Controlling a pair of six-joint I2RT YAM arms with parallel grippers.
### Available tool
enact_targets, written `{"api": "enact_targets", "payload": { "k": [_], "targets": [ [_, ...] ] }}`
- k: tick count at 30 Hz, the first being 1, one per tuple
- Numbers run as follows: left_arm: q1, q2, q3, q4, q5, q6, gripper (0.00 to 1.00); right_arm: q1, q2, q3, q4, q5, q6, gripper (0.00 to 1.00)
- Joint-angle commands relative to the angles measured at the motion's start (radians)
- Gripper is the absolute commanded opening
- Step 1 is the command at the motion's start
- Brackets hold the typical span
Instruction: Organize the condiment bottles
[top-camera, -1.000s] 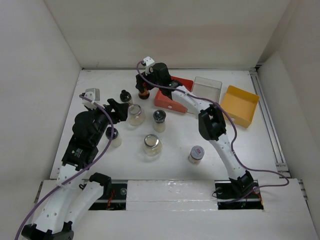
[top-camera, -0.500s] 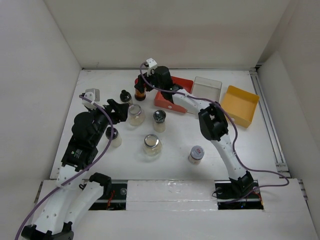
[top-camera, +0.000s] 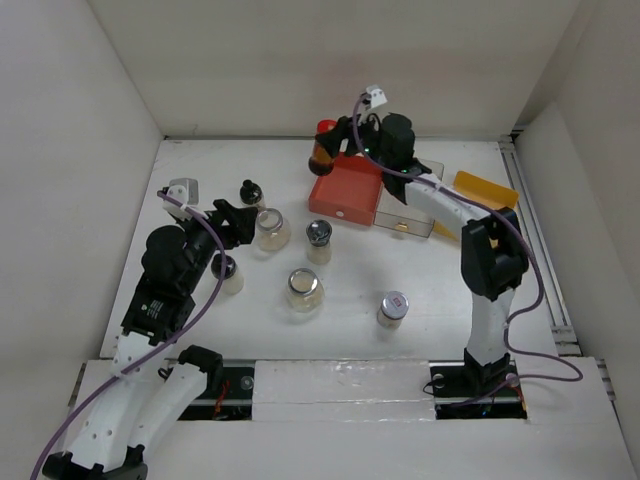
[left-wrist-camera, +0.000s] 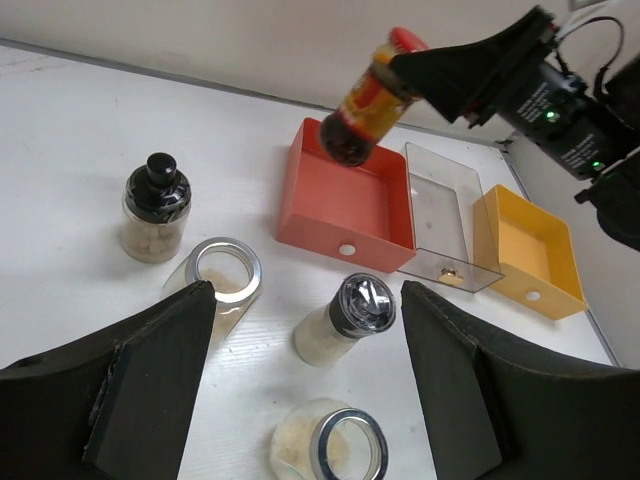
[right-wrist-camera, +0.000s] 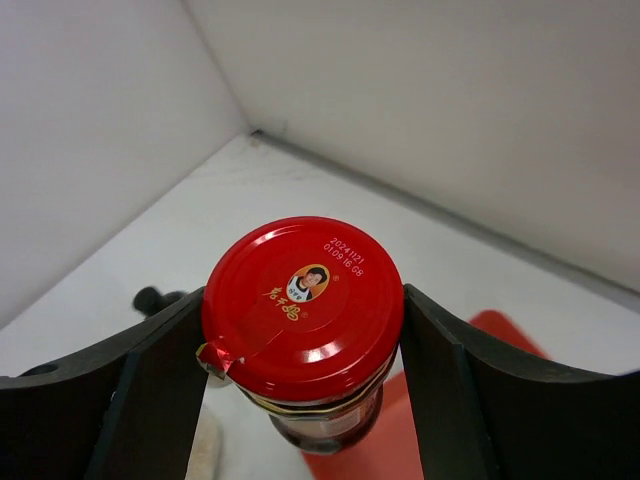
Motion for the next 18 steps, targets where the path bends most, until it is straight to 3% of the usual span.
{"api": "enact_targets", "payload": {
  "k": [1,5,10,18],
  "targets": [
    [0.005,-0.013,-0.001,0.051,0.019,0.012,0.70,-0.047,-0.075,-0.052,0.204,0.017,0.002,0.51],
    [0.005,-0.013,-0.001,0.051,0.019,0.012,0.70,-0.083,-0.074,-0.065,0.175,0.065,-0.043,0.51],
    [0.005,-0.013,-0.001,0.051,0.029,0.012,0.70,-0.093,0.061,0.162,-0.030,0.077,-0.144,0.51],
    [0.005,0.000,-0.001,0.060,0.029,0.012,0.70,-0.093,0.189,0.242,-0.030,0.111,-0.153,0.53]
  ]
}}
